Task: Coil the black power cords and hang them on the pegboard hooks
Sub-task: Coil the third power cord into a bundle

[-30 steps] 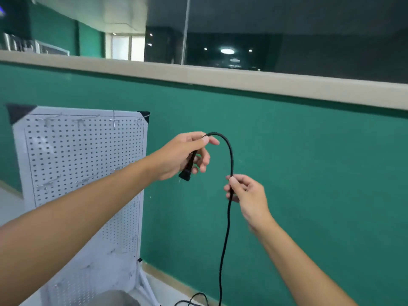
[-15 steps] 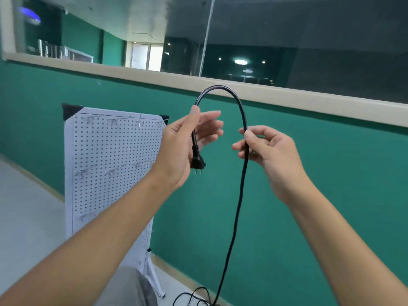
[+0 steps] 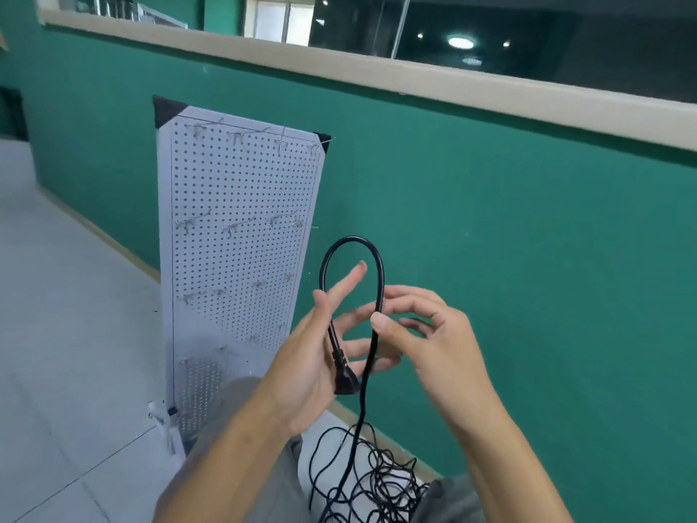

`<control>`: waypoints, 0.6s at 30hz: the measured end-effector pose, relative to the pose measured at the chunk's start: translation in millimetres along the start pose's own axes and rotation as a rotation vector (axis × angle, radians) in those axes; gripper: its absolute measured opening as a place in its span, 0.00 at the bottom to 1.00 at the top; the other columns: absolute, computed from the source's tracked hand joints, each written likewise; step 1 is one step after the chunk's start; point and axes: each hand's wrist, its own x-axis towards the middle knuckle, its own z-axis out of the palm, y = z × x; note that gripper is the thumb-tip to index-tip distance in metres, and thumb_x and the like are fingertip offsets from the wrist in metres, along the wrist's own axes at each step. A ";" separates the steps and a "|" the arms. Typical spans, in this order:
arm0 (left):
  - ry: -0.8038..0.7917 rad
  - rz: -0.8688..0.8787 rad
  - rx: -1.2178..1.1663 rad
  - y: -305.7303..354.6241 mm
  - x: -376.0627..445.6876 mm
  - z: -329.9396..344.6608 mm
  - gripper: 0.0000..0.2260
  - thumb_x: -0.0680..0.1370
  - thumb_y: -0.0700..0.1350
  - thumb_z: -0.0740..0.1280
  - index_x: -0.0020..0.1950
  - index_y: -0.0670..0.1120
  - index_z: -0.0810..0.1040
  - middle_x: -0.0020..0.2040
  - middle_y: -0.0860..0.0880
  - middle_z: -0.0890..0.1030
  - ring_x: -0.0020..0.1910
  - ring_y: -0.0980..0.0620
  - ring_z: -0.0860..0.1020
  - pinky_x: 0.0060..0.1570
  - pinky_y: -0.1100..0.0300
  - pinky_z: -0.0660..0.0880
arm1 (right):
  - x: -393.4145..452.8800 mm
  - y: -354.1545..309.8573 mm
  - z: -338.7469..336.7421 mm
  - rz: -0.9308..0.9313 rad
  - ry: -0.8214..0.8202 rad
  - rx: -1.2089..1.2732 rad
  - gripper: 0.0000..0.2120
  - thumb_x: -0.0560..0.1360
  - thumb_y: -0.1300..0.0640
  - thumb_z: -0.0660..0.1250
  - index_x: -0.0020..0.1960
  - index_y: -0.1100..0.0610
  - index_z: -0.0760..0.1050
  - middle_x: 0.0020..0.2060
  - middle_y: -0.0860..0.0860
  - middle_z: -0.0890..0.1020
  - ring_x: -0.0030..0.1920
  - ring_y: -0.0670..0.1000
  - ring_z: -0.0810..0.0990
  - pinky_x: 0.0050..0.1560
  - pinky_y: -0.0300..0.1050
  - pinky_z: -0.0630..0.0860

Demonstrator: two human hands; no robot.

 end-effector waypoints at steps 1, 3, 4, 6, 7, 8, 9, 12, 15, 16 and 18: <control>0.032 -0.011 0.050 -2.0 0.2 -1.8 0.26 0.81 0.62 0.53 0.74 0.56 0.74 0.63 0.44 0.83 0.45 0.43 0.85 0.47 0.53 0.82 | -1.5 3.7 1.9 0.016 0.014 -0.013 0.06 0.73 0.60 0.77 0.41 0.51 0.85 0.57 0.43 0.82 0.59 0.46 0.81 0.62 0.46 0.74; 0.096 -0.038 0.163 -6.8 0.6 -4.5 0.24 0.81 0.61 0.53 0.69 0.51 0.78 0.54 0.42 0.85 0.32 0.47 0.77 0.33 0.60 0.74 | -3.8 10.4 4.7 0.039 0.027 -0.059 0.05 0.74 0.59 0.77 0.40 0.51 0.84 0.56 0.42 0.82 0.56 0.46 0.82 0.61 0.45 0.76; 0.123 -0.050 0.212 -9.8 0.1 -5.7 0.24 0.82 0.60 0.53 0.67 0.49 0.79 0.50 0.42 0.85 0.29 0.49 0.72 0.30 0.61 0.68 | -5.4 12.4 5.9 0.052 0.033 -0.066 0.04 0.74 0.58 0.77 0.41 0.51 0.84 0.55 0.42 0.83 0.56 0.47 0.83 0.59 0.44 0.76; 0.147 -0.080 0.279 -15.9 -2.3 -8.1 0.25 0.83 0.59 0.53 0.62 0.44 0.81 0.42 0.42 0.84 0.25 0.51 0.65 0.28 0.61 0.60 | -6.5 17.4 7.7 0.072 0.087 -0.059 0.02 0.76 0.56 0.74 0.47 0.50 0.83 0.54 0.44 0.83 0.55 0.45 0.83 0.54 0.39 0.76; 0.142 -0.106 0.297 -19.1 -4.0 -9.2 0.26 0.83 0.59 0.53 0.59 0.41 0.81 0.38 0.42 0.82 0.24 0.52 0.64 0.27 0.62 0.59 | -6.4 19.1 8.4 0.076 0.115 -0.059 0.04 0.77 0.54 0.73 0.52 0.50 0.82 0.54 0.45 0.84 0.56 0.45 0.82 0.53 0.37 0.75; 0.127 -0.137 0.303 -22.0 -5.9 -10.1 0.26 0.84 0.58 0.53 0.56 0.39 0.82 0.35 0.43 0.79 0.24 0.53 0.63 0.26 0.63 0.59 | -5.6 19.7 9.8 0.087 0.116 -0.025 0.06 0.79 0.52 0.71 0.55 0.51 0.80 0.55 0.45 0.84 0.57 0.45 0.81 0.53 0.36 0.76; 0.106 -0.171 0.302 -24.7 -7.7 -10.0 0.27 0.84 0.58 0.53 0.53 0.37 0.81 0.33 0.45 0.76 0.24 0.53 0.62 0.25 0.64 0.59 | -3.8 21.2 11.5 0.111 0.090 0.066 0.10 0.81 0.48 0.67 0.59 0.52 0.79 0.56 0.47 0.84 0.58 0.47 0.82 0.56 0.40 0.77; 0.043 -0.250 0.255 -32.2 -11.4 -6.2 0.25 0.83 0.59 0.54 0.47 0.38 0.76 0.30 0.49 0.68 0.25 0.54 0.62 0.24 0.65 0.59 | 2.9 19.8 17.7 0.273 -0.084 0.500 0.27 0.80 0.37 0.56 0.63 0.58 0.76 0.57 0.56 0.85 0.59 0.56 0.84 0.62 0.54 0.80; 0.011 -0.301 0.186 -38.0 -14.0 -1.8 0.23 0.84 0.59 0.53 0.46 0.41 0.72 0.31 0.50 0.64 0.26 0.54 0.62 0.25 0.65 0.57 | 11.8 18.5 21.4 0.368 -0.179 0.608 0.32 0.79 0.33 0.48 0.53 0.58 0.76 0.44 0.55 0.85 0.47 0.57 0.86 0.44 0.46 0.84; 0.002 -0.308 0.170 -38.8 -14.4 -1.6 0.22 0.84 0.60 0.53 0.45 0.42 0.71 0.31 0.50 0.63 0.25 0.54 0.62 0.25 0.65 0.57 | 15.0 18.9 22.7 0.379 -0.181 0.574 0.32 0.79 0.32 0.45 0.50 0.57 0.75 0.39 0.54 0.82 0.42 0.56 0.85 0.33 0.42 0.80; -0.026 -0.308 0.150 -38.6 -14.9 -3.3 0.21 0.84 0.60 0.53 0.45 0.44 0.69 0.30 0.49 0.63 0.26 0.52 0.64 0.25 0.64 0.62 | 19.9 23.8 24.2 0.373 -0.169 0.466 0.33 0.79 0.31 0.40 0.47 0.55 0.72 0.34 0.52 0.79 0.36 0.54 0.84 0.22 0.36 0.69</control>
